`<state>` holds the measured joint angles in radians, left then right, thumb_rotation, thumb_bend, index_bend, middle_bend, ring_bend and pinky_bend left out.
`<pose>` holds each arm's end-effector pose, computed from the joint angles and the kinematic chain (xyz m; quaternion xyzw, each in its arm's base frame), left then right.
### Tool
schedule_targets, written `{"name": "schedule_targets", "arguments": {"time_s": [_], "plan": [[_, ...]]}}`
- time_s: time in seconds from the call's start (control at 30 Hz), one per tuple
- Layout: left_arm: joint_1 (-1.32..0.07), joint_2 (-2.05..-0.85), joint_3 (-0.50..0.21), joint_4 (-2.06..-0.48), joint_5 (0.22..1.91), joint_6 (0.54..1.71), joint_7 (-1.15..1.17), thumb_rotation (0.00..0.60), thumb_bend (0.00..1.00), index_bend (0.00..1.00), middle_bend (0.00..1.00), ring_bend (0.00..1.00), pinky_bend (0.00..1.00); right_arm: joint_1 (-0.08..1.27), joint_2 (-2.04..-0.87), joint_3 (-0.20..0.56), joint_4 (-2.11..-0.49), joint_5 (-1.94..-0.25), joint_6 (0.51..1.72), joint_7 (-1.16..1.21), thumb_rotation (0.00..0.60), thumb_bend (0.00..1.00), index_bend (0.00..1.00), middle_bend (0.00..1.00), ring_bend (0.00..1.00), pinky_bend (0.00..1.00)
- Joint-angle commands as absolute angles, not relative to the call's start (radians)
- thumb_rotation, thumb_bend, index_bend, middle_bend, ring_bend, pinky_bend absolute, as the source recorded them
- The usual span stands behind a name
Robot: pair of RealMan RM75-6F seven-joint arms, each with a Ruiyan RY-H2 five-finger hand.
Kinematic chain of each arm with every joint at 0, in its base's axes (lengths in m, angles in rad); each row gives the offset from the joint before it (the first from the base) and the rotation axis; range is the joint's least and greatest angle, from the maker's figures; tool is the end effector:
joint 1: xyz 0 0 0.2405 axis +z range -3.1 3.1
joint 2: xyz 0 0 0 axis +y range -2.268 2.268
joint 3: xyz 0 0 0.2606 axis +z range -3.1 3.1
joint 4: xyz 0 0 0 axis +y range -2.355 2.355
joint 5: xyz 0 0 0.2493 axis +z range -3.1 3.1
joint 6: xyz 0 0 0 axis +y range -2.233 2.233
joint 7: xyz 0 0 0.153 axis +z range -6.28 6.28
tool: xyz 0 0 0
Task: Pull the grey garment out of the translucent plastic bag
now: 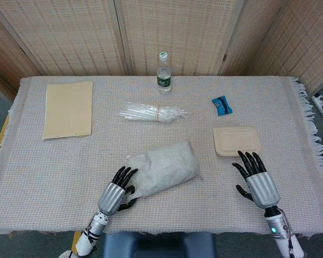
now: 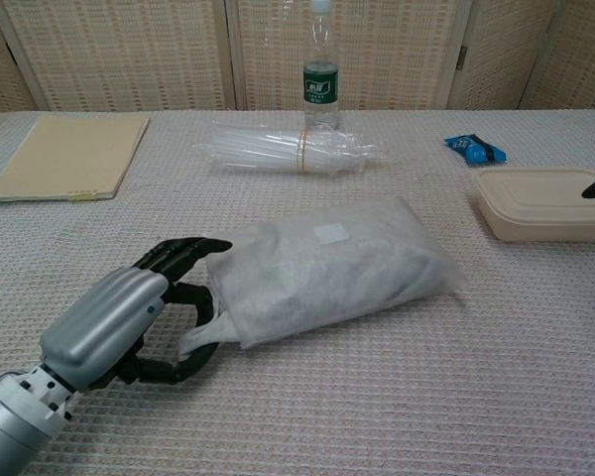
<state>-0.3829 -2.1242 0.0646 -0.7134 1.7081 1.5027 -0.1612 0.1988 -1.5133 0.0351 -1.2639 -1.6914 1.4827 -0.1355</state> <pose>-0.2028 0.2314 -0.1585 -0.6844 -0.3339 -0.5392 0.3597 -0.2981 -0.2235 0.0089 0.6820 -0.2827 0.4214 0.5266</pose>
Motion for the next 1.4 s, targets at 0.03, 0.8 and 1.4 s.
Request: {"name": "schedule_targets", "arguments": {"time_s": [0.03,0.8,1.4], "plan": [[-0.384,-2.119,0.065,-0.719,1.708,1.501,-0.16,0.599,0.63,0.75,0.13,0.0,0.01,0.242,-1.638,0.049,-1.153,-1.724,1.497,-0.13,0.6,0.21,0.28,0.0,0.0,0.0],[-0.402,-2.079,0.044,-0.745,1.695,1.498,-0.168,0.6,0.63,0.75,0.13,0.0,0.01,0.3,-2.069,0.066,-0.676,-1.693,1.589,0.043,0.6,0.21,0.35,0.0,0.0,0.0],[-0.408,-2.066,0.038,-0.755,1.69,1.496,-0.177,0.6,0.63,0.75,0.13,0.0,0.01,0.347,-2.19,0.086,-0.492,-1.642,1.592,0.135,0.6,0.24,0.45,0.04,0.0,0.0]]}}
